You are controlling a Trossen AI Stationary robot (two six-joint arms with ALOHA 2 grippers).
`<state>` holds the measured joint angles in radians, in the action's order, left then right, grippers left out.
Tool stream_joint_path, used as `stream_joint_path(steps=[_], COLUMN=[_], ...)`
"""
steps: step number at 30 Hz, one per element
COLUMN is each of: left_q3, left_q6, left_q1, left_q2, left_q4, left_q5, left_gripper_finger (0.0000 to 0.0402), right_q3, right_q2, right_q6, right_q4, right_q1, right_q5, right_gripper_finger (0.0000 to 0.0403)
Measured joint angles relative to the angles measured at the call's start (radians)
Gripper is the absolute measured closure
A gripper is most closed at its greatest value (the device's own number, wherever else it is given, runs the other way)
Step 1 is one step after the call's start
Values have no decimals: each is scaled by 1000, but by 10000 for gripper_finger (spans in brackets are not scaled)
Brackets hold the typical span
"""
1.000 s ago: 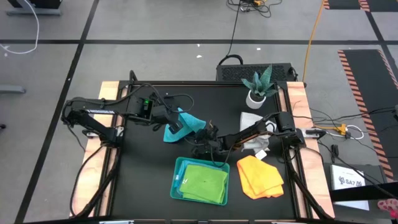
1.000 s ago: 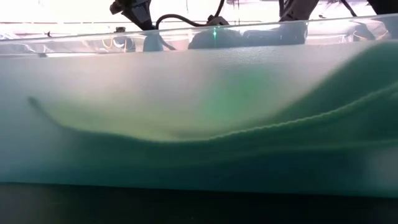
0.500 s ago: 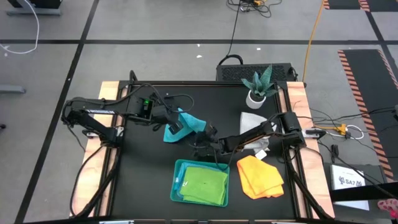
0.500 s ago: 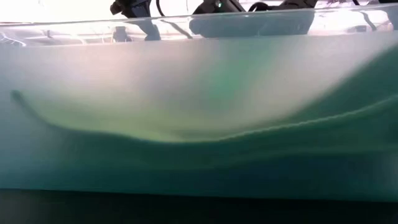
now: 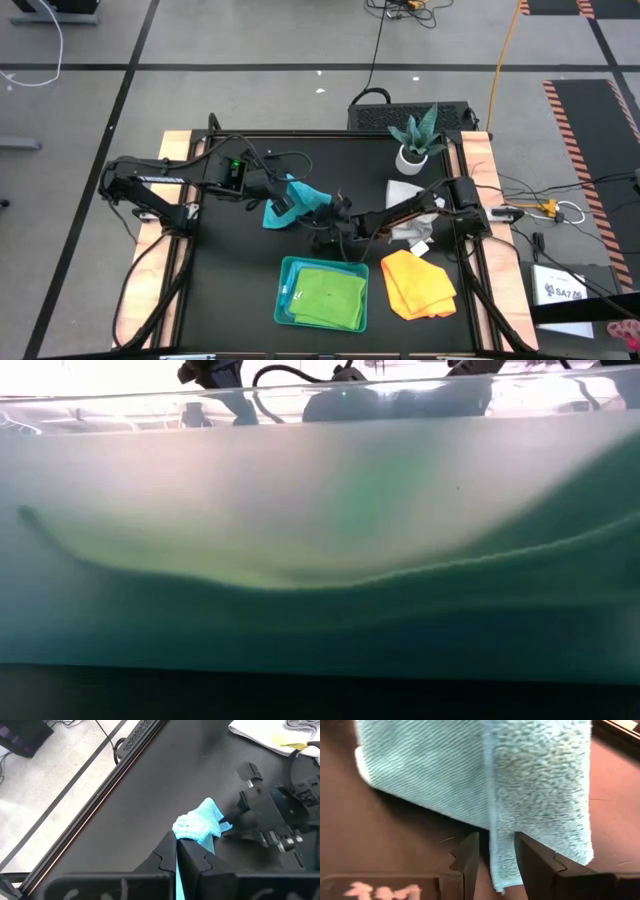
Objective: Fold microfiber towels
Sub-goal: Fold the blue microfiber cloth into a quarter
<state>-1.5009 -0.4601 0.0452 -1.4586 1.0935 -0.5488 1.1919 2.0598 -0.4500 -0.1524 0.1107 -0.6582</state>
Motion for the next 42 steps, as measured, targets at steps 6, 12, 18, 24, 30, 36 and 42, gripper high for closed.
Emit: stream_joint_path(steps=[6, 12, 18, 24, 30, 36, 42], left_q3=[0, 0, 0, 0, 0, 0, 0], left_q6=[4, 4, 15, 34, 85, 116, 111], left_q1=[0, 0, 0, 0, 2, 2, 9], left_q2=[0, 0, 0, 0, 0, 0, 0], left_q4=[1, 1, 1, -17, -120, -197, -209], left_q5=[1, 1, 1, 1, 24, 79, 108], left_gripper_finger=[395, 390, 398, 395, 396, 397, 399], right_q3=[-1, -1, -1, -1, -1, -1, -1], right_q2=[0, 0, -1, -1, -1, -1, -1], right_q6=[1, 5, -62, -62, -62, -61, -31], right_q4=[0, 0, -68, 36, 89, 149, 146], right_q1=[-29, -52, -29, 18, 44, 27, 9], right_q5=[0, -20, 28, 32, 25, -21, -28], right_gripper_finger=[287, 287, 287, 287, 287, 287, 287])
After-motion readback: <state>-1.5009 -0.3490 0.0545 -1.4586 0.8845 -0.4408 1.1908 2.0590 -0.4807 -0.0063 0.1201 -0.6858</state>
